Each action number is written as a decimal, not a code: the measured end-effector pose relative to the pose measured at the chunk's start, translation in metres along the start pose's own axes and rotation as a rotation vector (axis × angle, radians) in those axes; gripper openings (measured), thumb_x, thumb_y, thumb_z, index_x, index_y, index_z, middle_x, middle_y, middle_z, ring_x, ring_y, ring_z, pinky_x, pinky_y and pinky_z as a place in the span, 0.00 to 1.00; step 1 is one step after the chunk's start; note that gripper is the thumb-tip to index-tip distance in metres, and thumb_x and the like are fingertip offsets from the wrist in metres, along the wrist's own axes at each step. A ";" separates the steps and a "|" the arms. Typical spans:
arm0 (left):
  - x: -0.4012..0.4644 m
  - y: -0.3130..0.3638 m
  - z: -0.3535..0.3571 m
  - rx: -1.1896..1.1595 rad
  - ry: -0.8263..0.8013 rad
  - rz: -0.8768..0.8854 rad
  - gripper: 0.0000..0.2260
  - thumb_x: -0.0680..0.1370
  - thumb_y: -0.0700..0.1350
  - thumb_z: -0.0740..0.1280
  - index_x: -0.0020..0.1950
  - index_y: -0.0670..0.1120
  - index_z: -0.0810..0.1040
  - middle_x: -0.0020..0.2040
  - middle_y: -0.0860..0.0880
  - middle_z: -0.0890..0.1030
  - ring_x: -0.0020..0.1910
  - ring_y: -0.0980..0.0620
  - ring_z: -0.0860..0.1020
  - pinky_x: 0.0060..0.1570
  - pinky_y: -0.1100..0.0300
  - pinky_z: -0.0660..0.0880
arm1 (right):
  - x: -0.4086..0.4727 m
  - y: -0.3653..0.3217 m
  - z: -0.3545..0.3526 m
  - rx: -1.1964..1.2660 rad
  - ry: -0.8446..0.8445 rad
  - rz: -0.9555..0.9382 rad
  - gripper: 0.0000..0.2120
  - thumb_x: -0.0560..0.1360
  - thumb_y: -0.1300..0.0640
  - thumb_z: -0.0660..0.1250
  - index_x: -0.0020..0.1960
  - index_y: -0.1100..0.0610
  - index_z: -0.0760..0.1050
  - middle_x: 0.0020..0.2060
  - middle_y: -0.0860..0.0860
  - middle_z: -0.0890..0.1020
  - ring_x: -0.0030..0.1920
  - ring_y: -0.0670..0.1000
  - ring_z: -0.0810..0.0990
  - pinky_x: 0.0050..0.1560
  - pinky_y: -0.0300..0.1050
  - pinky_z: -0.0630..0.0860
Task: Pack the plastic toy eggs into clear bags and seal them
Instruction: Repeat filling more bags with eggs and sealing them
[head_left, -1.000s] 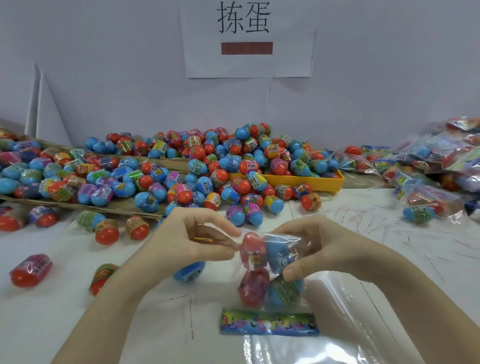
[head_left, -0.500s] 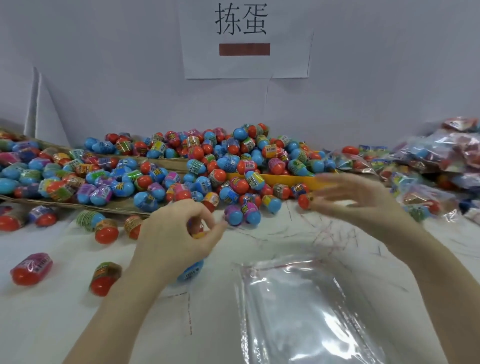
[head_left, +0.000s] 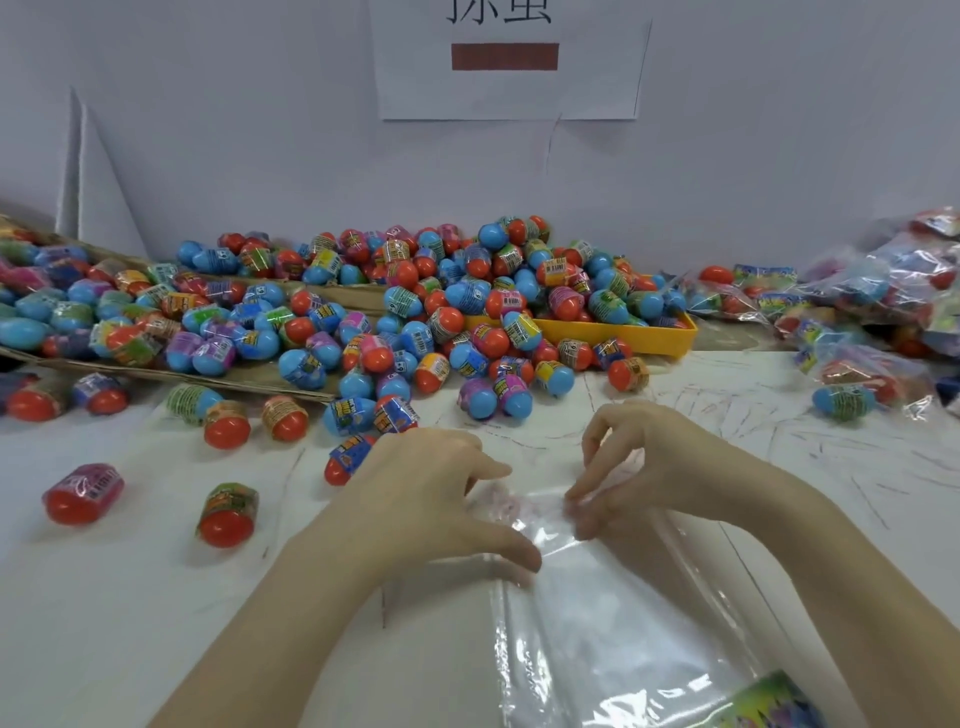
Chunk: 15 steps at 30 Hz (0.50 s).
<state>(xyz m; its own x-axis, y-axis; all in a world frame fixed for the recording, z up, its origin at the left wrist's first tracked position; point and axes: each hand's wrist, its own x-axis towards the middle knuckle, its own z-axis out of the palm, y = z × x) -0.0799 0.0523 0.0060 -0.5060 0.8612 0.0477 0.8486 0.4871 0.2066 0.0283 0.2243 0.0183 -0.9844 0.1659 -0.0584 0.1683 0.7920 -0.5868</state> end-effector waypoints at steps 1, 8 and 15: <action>-0.001 0.001 -0.001 -0.053 0.040 -0.005 0.42 0.53 0.78 0.57 0.63 0.62 0.73 0.34 0.60 0.69 0.36 0.67 0.67 0.32 0.65 0.58 | -0.002 -0.003 -0.002 0.054 0.018 -0.012 0.10 0.52 0.42 0.75 0.32 0.36 0.80 0.41 0.41 0.76 0.44 0.37 0.70 0.41 0.32 0.68; -0.003 0.008 -0.003 -0.826 0.164 -0.047 0.25 0.59 0.71 0.70 0.49 0.60 0.74 0.37 0.66 0.79 0.32 0.68 0.74 0.30 0.74 0.67 | -0.015 -0.016 -0.021 0.556 0.177 -0.165 0.13 0.52 0.47 0.74 0.36 0.45 0.84 0.34 0.50 0.85 0.35 0.49 0.82 0.38 0.34 0.77; -0.005 0.018 -0.006 -1.280 0.100 -0.004 0.28 0.59 0.43 0.75 0.56 0.55 0.71 0.30 0.47 0.83 0.28 0.55 0.80 0.31 0.68 0.74 | -0.017 -0.017 -0.027 0.812 0.216 -0.075 0.33 0.50 0.58 0.74 0.55 0.48 0.75 0.37 0.54 0.85 0.35 0.51 0.83 0.38 0.36 0.78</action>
<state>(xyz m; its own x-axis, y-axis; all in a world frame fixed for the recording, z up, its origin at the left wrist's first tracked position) -0.0634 0.0556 0.0154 -0.5646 0.8185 0.1064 0.1230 -0.0440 0.9914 0.0435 0.2235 0.0507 -0.9462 0.3037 0.1115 -0.0679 0.1507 -0.9862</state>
